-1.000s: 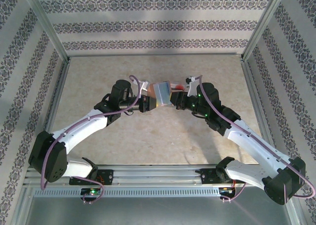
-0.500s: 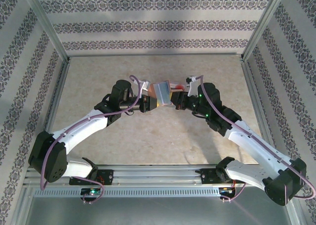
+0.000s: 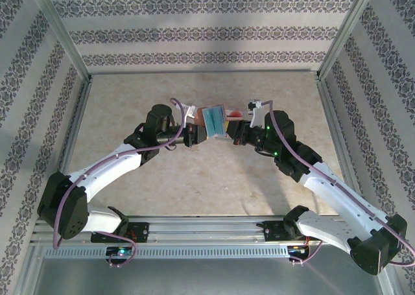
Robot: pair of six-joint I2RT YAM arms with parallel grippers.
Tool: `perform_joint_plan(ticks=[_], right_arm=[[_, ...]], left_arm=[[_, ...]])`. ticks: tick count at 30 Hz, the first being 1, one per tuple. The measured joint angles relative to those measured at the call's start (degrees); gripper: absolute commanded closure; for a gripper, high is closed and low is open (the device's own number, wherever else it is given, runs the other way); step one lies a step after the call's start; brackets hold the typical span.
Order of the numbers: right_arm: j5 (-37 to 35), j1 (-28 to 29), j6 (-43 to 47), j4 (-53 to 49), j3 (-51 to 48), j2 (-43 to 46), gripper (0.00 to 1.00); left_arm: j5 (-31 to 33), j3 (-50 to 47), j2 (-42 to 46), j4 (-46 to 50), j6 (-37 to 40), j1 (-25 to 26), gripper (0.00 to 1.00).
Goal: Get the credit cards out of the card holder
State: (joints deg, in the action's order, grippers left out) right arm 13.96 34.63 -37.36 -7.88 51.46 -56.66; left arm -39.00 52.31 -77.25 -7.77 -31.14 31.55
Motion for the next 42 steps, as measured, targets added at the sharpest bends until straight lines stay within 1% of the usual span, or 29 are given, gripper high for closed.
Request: perform_joint_plan(ticks=[3,7,12,14,20,22,27,31,38,42], right_arm=[[0.0,0.0,0.0,0.0,0.0,0.0,1.00],[0.0,0.0,0.0,0.0,0.0,0.0,0.93],[0.0,0.0,0.0,0.0,0.0,0.0,0.90],[0.0,0.0,0.1,0.0,0.0,-0.1,0.84],[0.0,0.0,0.3,0.0,0.0,-0.1,0.78],[0.0,0.0,0.5,0.0,0.0,-0.1,0.79],[0.0,0.0,1.4,0.1,0.0,-0.5,0.93],[0.5,0.0,1.7,0.4,0.0,-1.1,1.00],[2.0,0.0,1.5,0.9,0.2,-0.9,1.00],[2.0,0.0,1.5,0.8,0.2,-0.2,1.00]], left_arm=[[0.0,0.0,0.0,-0.2,0.0,0.0,0.87],[0.0,0.0,0.0,-0.5,0.0,0.3,0.88],[-0.5,0.0,0.0,-0.7,0.0,0.5,0.88],[-0.9,0.0,0.0,-0.9,0.0,0.6,0.88],[-1.3,0.0,0.0,-0.9,0.0,0.7,0.89],[-1.3,0.0,0.0,-0.9,0.0,0.7,0.89],[-1.5,0.0,0.0,-0.9,0.0,0.8,0.90],[-1.4,0.0,0.0,-0.9,0.0,0.8,0.90],[-1.4,0.0,-0.3,-0.9,0.0,0.8,0.87],[-1.4,0.0,-1.1,-1.3,0.0,0.8,0.87]])
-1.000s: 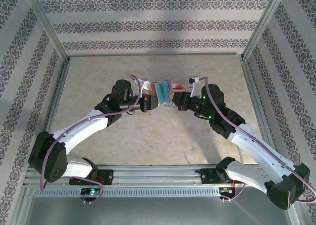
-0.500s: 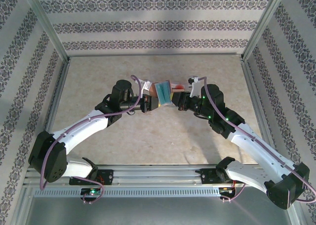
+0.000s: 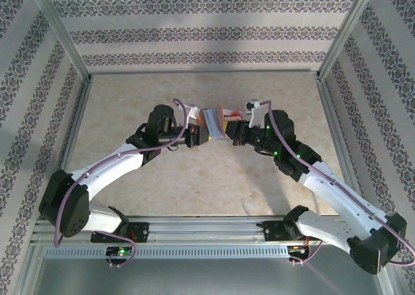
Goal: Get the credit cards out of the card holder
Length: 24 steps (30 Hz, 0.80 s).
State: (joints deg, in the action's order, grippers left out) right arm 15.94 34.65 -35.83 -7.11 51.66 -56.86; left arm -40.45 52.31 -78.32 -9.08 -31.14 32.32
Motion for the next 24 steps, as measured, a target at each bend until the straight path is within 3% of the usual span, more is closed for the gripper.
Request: perform_joint_plan(ticks=[4,9,13,20,24], right_arm=[[-0.6,0.1,0.0,-0.3,0.0,0.9,0.97],[-1.7,0.1,0.4,-0.7,-0.1,0.9,0.69],[-1.7,0.1,1.3,-0.7,-0.1,0.3,0.54],[-1.8,0.9,3.8,-1.1,-0.1,-1.2,0.32],[-2.0,0.9,5.4,-1.8,-0.1,-1.5,0.25]], left_arm=[[0.0,0.0,0.0,-0.5,0.0,0.1,0.88],[0.0,0.0,0.0,-0.4,0.1,0.3,0.90],[0.0,0.0,0.2,-0.4,0.3,0.4,0.90],[-0.1,0.0,0.3,-0.4,0.5,0.7,0.90],[-0.3,0.1,0.3,-0.4,0.6,0.8,0.90]])
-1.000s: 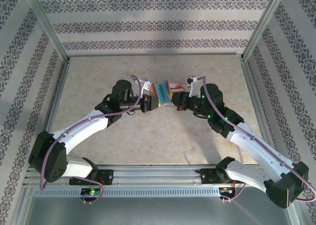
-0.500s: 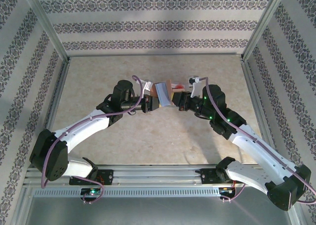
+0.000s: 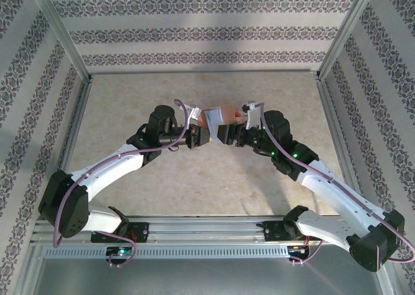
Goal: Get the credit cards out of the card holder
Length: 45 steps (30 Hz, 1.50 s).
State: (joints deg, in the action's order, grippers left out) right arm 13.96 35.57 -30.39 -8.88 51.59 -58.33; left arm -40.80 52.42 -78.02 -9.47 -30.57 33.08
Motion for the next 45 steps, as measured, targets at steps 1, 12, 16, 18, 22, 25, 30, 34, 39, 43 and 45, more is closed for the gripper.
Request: perform_joint_plan(ticks=[1,12,16,18,22,25,30,34,39,43,45], right_arm=[[-0.2,0.3,0.5,-0.2,0.0,0.0,0.25],[-3.7,3.1,3.8,-3.8,1.2,-2.7,0.26],[-4.3,3.2,4.2,-4.2,1.6,-2.7,0.29],[-4.3,3.2,4.3,-4.2,1.7,-2.7,0.30],[-4.3,3.2,4.3,-4.2,1.7,-2.6,0.29],[-4.0,3.2,4.2,-4.2,1.7,-2.1,0.27],[-4.0,3.2,4.2,-3.9,1.6,-0.2,0.26],[-3.8,3.2,3.8,-3.2,1.6,1.0,0.33],[-3.7,3.1,3.3,-2.8,1.5,1.3,0.42],[-3.9,2.4,3.2,-2.6,1.3,1.2,0.48],[-4.3,2.0,3.1,-2.4,1.1,1.3,0.50]], left_arm=[[-0.1,0.0,0.0,0.0,0.1,0.0,0.90],[-0.8,0.1,0.2,0.1,0.1,0.3,0.90],[-0.8,0.1,0.3,0.1,0.1,0.3,0.90],[-0.8,0.1,0.4,0.1,0.1,0.3,0.90],[-0.8,0.1,0.4,0.1,0.1,0.3,0.90],[-0.8,0.1,0.4,0.1,0.1,0.3,0.90],[-0.9,0.1,0.4,0.1,0.1,0.3,0.90],[-1.0,0.1,0.4,0.1,0.1,0.3,0.90],[-1.2,0.1,0.5,0.0,0.1,0.3,0.90],[-1.5,0.1,1.0,0.0,0.1,0.3,0.90],[-1.8,0.1,1.5,0.0,0.1,0.3,0.90]])
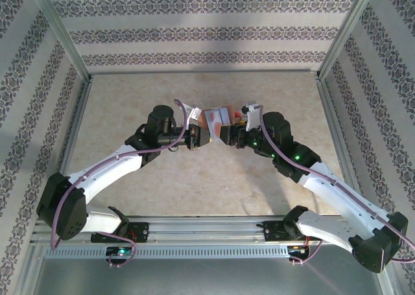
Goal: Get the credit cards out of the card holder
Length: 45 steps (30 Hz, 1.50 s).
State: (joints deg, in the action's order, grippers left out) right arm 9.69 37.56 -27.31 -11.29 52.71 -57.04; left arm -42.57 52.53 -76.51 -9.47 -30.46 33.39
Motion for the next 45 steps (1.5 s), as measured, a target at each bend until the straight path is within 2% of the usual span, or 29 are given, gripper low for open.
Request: perform_joint_plan(ticks=[5,8,12,14,20,31,43,45], right_arm=[[-0.3,-0.9,-0.7,0.3,-0.6,0.0,0.61],[-0.3,-1.4,-1.2,0.4,-0.7,0.0,0.75],[-0.3,-1.5,-1.2,0.3,-0.7,0.0,0.95],[-0.3,-1.5,-1.5,0.3,-0.7,0.0,1.00],[-0.5,-1.5,-2.1,0.2,-0.7,0.1,1.00],[-0.4,-1.7,-6.9,0.9,-3.0,0.3,1.00],[-0.4,-0.8,-9.2,1.8,-4.2,0.5,1.00],[-0.5,-0.3,-9.8,1.9,-4.5,0.7,1.00]], left_arm=[[-0.8,0.0,1.4,0.0,0.0,0.0,0.90],[-0.9,0.0,1.9,0.0,0.1,0.0,0.89],[-0.9,0.0,1.9,0.0,0.4,0.0,0.79],[-0.9,0.0,2.0,0.1,0.5,0.0,0.76],[0.2,-0.2,3.6,1.6,1.4,0.0,0.57],[4.3,-4.1,7.8,4.6,1.3,0.0,0.45],[7.3,-9.9,11.5,3.9,-3.5,-0.5,0.20],[8.2,-10.4,12.8,4.0,-3.8,-0.9,0.11]])
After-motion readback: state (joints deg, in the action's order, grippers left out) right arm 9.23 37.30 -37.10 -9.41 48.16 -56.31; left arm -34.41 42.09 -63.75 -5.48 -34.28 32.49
